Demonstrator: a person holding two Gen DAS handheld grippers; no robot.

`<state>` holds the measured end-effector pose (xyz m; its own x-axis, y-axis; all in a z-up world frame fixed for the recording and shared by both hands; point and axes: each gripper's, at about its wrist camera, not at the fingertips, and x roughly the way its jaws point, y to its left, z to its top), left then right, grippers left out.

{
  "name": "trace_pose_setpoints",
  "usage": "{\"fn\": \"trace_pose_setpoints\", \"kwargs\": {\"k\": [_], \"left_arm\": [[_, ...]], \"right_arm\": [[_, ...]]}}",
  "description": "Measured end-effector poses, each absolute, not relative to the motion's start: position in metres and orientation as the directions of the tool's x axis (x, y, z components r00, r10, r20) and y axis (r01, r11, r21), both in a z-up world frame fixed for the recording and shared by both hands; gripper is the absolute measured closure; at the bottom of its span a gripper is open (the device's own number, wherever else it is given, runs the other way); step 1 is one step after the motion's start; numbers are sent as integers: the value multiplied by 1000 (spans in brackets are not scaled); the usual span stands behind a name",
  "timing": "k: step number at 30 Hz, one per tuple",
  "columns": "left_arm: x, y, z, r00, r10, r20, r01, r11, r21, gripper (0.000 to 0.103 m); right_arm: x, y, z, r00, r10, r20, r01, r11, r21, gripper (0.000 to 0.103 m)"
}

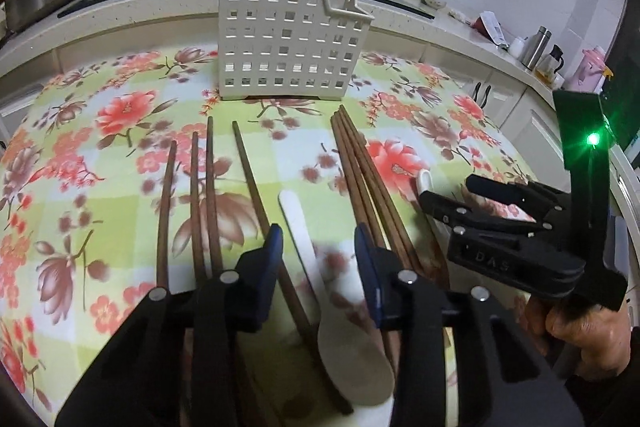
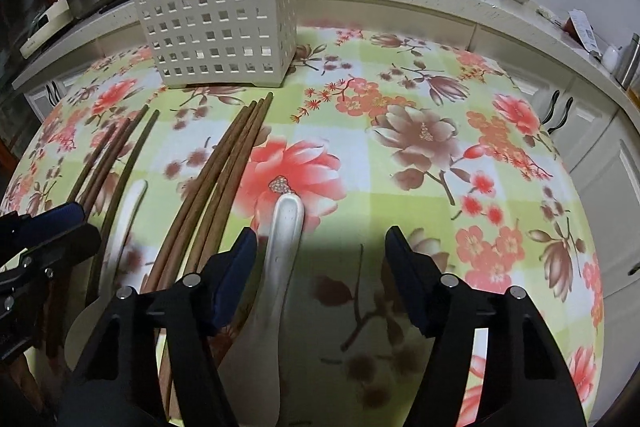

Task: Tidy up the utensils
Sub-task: 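Lower the right tool onto a white spoon and close it while the left tool grasps another spoon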

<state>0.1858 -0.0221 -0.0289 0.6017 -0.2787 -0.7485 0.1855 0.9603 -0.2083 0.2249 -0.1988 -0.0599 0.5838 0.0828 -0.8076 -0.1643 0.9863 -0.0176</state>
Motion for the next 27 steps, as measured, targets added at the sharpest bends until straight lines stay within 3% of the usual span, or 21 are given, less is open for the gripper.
{"fn": "trace_pose_setpoints", "kwargs": {"k": [4, 15, 20, 27], "left_arm": [[200, -24, -36, 577, -269, -771, 172, 963, -207, 76], [218, -38, -49, 557, -182, -810, 148, 982, -118, 77], [223, -46, -50, 571, -112, -814, 143, 989, -36, 88], [222, -32, -36, 587, -187, -788, 145, 982, -125, 90]], "right_arm": [[230, -199, -66, 576, 91, -813, -168, 986, -8, 49], [235, -197, -67, 580, 117, -806, -186, 983, 9, 55], [234, -193, -66, 588, 133, -798, -205, 979, 12, 80], [236, -201, -57, 608, 164, -777, -206, 977, 45, 83]]}}
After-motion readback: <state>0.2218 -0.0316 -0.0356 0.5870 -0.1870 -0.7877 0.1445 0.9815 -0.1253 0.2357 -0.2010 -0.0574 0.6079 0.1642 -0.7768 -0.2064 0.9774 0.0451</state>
